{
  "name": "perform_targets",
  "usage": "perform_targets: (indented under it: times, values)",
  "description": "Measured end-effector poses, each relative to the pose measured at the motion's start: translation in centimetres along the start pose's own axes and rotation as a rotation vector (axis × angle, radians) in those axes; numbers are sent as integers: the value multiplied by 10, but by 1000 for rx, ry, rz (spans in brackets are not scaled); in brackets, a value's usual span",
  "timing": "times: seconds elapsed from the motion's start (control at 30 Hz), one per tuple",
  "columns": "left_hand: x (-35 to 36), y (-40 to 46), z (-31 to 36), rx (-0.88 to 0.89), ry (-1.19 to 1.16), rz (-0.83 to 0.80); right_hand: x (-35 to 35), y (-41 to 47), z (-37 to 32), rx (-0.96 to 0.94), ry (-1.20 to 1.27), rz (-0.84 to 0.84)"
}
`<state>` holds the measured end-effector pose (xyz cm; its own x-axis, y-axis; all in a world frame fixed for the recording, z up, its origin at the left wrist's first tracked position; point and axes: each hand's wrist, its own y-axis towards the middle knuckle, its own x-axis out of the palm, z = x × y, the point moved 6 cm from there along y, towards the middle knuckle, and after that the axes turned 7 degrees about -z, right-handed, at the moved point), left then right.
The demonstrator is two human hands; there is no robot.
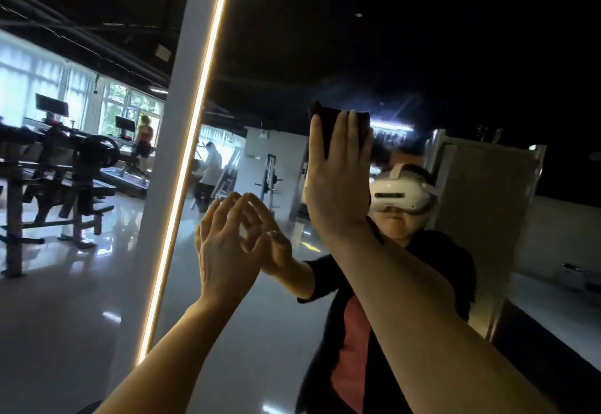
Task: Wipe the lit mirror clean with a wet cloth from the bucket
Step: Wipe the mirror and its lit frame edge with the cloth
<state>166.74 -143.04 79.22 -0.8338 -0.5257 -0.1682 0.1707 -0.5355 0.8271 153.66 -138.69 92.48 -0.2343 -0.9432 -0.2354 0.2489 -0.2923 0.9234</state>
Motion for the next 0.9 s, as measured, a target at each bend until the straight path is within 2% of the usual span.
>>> perform_targets:
  times: [0.3, 0.47, 0.6, 0.77, 0.9]
  values:
    - [-27, 25, -41, -57, 67, 43, 24, 30, -86, -135, -21, -85]
    - [-35, 25, -59, -43, 94, -6, 39, 36, -134, -239, -46, -82]
    - [-43, 22, -75, -82, 106, -60, 45, 40, -161, -385, -41, -142]
    - [-39, 30, -52, -65, 144, -78, 39, 45, -147, -415, -14, -138]
    - [-27, 43, -4, 51, 114, -61, 14, 54, -78, -284, -76, -114]
